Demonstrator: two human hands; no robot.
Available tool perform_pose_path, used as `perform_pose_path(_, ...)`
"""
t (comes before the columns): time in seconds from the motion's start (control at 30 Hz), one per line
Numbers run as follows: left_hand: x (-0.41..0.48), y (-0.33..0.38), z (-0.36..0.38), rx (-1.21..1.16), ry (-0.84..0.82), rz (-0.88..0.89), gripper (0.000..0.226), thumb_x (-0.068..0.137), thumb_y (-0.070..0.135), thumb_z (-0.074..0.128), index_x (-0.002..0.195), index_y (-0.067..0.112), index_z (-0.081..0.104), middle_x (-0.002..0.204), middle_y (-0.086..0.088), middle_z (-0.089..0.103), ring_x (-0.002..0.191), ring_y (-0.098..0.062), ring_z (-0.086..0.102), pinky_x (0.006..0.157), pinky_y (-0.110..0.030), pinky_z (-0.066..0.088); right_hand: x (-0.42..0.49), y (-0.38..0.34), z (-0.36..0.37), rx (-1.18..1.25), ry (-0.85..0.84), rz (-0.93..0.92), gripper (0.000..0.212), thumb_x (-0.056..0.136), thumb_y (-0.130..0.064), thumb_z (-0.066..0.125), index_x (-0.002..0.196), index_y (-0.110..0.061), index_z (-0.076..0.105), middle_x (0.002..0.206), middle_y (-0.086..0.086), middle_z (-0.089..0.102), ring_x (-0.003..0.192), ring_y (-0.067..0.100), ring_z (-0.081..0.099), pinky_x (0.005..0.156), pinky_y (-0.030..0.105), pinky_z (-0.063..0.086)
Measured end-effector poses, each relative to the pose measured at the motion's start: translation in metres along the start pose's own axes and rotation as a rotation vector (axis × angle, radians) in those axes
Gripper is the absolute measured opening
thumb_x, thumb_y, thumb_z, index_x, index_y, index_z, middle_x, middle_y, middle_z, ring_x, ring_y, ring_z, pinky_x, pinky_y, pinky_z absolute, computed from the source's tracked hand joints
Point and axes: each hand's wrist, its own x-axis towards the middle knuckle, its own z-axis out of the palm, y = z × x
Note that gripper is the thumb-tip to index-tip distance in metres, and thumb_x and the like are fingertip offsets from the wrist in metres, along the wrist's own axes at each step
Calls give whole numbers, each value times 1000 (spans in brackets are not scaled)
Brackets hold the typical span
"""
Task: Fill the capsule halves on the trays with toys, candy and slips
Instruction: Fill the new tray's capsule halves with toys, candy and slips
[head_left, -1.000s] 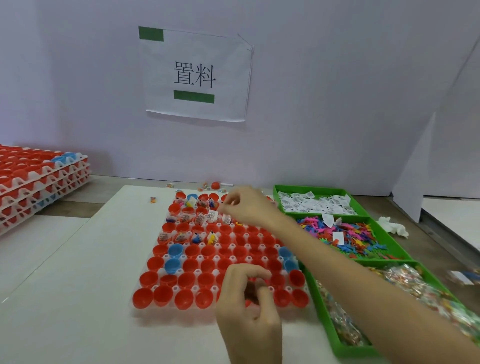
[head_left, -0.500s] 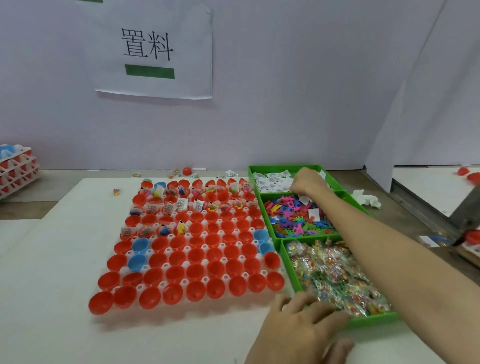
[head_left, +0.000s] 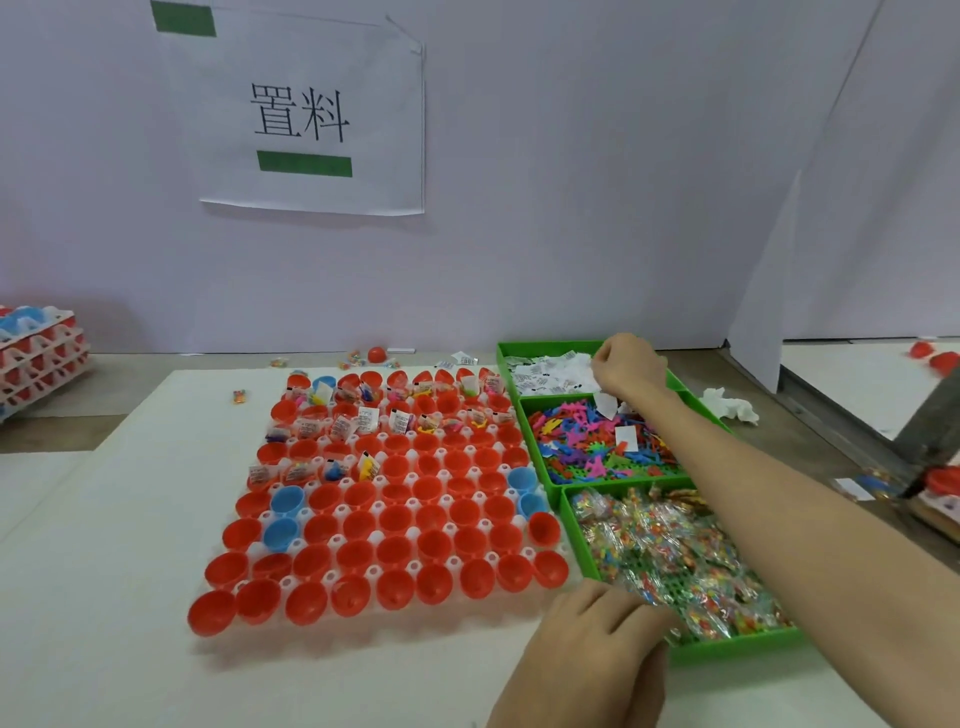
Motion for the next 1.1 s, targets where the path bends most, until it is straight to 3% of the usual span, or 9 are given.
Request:
perform_pose_path(0.07,0,-1,-1,-14,62,-26,22,88,19,58,100,23,75,94,9,73,87,-11,68,74,-20,55,2,2,0,70,47,-16,21,97,-11,54,86,-6,71,90,8,72,88,28,64,91,43,49)
perform_pose_path(0.27,-2,-2,-5,-34,147,-89,28,79,0,70,101,17,75,99,5,71,91,-14,65,73,-25,56,2,6,-8,335,126,-39,8,96,-11,58,94,-12,65,95,4,66,83,18,58,72,31,46)
perform_pose_path(0.37,-3,-2,-6,-21,241,-121,50,60,-18,77,97,15,74,98,3,70,94,-10,60,78,-19,52,-15,-3,-19,512,103,-45,5,93,-8,64,91,-11,66,93,6,69,75,17,65,64,25,47)
perform_pose_path(0.47,-3,-4,-10,-32,348,-160,51,57,-22,77,94,12,75,96,1,68,95,-7,55,82,-12,46,-51,-12,-33,740,-6,-136,15,90,-4,69,89,-19,68,84,2,73,59,8,68,58,19,51)
perform_pose_path(0.57,-2,-6,-17,-76,459,-212,32,70,-8,79,93,12,76,92,2,67,88,-7,59,77,-15,51,-94,-17,-49,894,-126,-274,22,88,-7,73,97,-27,72,79,-8,73,62,8,70,62,15,54)
perform_pose_path(0.67,-1,-4,-27,-292,549,-346,14,81,11,77,93,17,77,89,9,68,80,-3,66,69,-17,55,-130,-20,-56,959,-203,-373,20,86,-11,76,101,-24,75,88,-11,75,75,11,73,70,16,55)
perform_pose_path(0.8,0,-2,-37,-740,657,-685,22,83,-1,76,88,21,77,80,-2,76,71,-17,74,66,-20,57,-159,-23,-54,1092,-279,-383,13,81,-9,79,88,-19,76,89,0,77,86,15,74,75,19,56)
perform_pose_path(0.9,2,-3,-45,-1003,702,-807,8,79,7,77,83,13,75,80,-15,77,73,-28,76,65,-26,60,-171,-22,-54,1108,-318,-436,11,80,-7,79,88,-14,75,88,3,77,87,18,75,76,21,57)
perform_pose_path(1.1,2,-4,-51,-1112,675,-860,16,68,30,79,81,21,75,86,-18,77,83,-31,76,71,-29,61,-188,-28,-63,1088,-291,-710,14,83,5,70,88,-7,76,94,3,73,97,26,70,83,33,59)
